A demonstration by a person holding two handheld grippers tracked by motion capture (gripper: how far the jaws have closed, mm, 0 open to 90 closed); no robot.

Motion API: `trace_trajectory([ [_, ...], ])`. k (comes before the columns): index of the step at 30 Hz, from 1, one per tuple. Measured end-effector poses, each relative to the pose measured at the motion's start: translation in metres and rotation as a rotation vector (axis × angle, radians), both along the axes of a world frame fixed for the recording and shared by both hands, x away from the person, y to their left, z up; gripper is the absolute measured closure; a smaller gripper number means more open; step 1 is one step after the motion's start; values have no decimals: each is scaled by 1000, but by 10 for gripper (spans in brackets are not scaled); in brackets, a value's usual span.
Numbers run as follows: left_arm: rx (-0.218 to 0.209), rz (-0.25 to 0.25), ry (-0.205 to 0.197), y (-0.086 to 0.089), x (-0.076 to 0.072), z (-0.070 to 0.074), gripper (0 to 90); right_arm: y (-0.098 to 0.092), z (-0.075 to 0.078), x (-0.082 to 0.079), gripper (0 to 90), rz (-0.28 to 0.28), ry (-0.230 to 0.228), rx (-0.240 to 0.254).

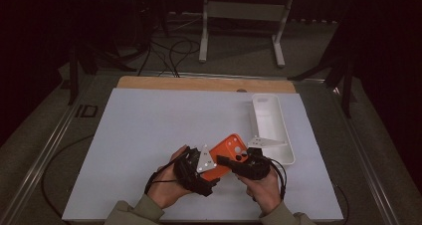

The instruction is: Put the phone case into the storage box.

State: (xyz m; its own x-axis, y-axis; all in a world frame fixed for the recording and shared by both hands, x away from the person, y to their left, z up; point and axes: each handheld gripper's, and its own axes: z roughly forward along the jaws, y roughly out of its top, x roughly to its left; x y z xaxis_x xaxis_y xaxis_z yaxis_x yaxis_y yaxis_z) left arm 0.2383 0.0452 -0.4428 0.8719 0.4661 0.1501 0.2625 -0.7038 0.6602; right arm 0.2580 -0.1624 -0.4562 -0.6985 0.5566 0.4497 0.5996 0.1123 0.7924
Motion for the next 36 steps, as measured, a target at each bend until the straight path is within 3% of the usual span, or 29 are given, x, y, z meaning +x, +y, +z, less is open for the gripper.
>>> trace_trajectory([
  [5,10,1,-4,-1,0,-1,167,2,1,-2,863,-3,-15,-17],
  [6,16,13,-13,0,0,-1,265,3,2,-2,879,-1,-16,-21],
  [8,-7,16,-2,2,1,-1,233,4,3,-4,880,4,-27,-33],
  [11,3,27,-5,3,1,0,162,5,4,-5,881,-2,-33,-41],
  [18,-35,46,2,8,4,3,123,6,3,-4,881,-5,-39,-47],
  [27,-103,39,55,20,8,7,98,2,5,-4,879,9,-58,-49],
  [29,-137,17,81,25,10,7,99,1,6,-5,878,34,-83,-48],
  [36,-178,-42,135,30,13,5,113,-3,10,-9,877,85,-126,-47],
])
